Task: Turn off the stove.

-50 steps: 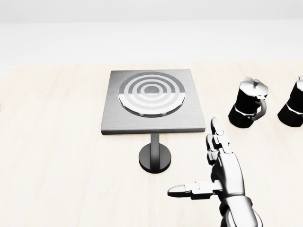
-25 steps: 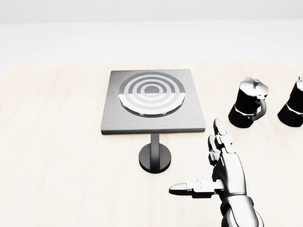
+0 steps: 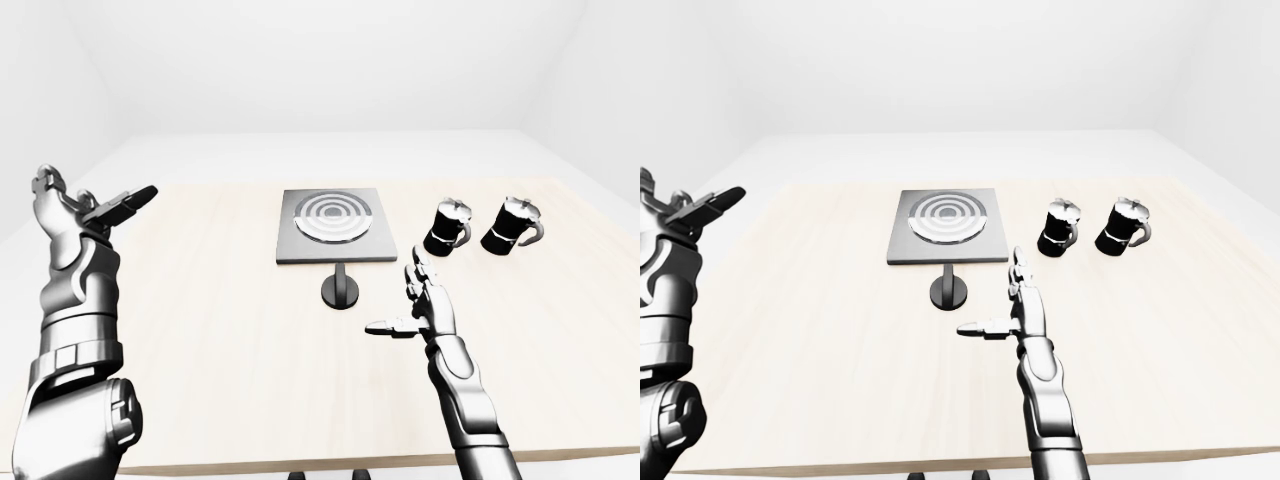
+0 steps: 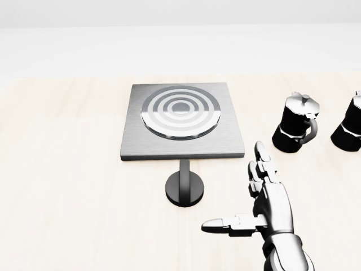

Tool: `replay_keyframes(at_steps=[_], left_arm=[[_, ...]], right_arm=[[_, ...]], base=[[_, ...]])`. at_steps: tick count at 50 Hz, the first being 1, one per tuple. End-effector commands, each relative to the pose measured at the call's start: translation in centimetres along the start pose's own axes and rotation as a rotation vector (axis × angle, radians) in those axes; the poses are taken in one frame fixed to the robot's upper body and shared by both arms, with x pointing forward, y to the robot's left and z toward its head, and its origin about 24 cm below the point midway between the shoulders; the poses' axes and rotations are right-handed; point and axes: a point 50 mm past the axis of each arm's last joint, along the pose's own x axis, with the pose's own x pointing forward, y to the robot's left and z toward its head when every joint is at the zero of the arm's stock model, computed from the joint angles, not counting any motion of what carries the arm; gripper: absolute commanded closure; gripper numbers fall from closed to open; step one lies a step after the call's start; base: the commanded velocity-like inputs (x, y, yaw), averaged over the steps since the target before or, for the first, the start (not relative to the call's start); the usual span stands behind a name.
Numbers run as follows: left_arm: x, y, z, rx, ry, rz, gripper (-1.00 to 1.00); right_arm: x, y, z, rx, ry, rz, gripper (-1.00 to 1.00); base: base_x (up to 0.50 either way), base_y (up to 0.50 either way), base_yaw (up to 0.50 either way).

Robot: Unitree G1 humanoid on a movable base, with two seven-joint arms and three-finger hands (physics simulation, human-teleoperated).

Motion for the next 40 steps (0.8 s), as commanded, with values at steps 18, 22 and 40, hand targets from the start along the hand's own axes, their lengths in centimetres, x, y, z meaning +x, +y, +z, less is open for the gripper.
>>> replay_keyframes(at_steps=[18,22,40], left_arm=[[0.1,-0.15,-0.46,0.03,0.016,-0.005,-1.0],[0.13,-0.11,-0.29,0.027,0.012,-0.004,-1.0],[0.47,-0.15,-0.26,0.026,0.027,0.01,-1.0]], right_arm=[[-0.07,0.17,0.1,-0.009,-0.006,0.011,-1.0],[-0.07,0.24,0.07,-0.014,-0.001,0.013,-1.0],[0.28,1.0,-0.03,-0.056,0.02,0.058,-1.0]], base=[[0.0,0.0,0.0],[0.0,0.0,0.0],[0.0,0.0,0.0]])
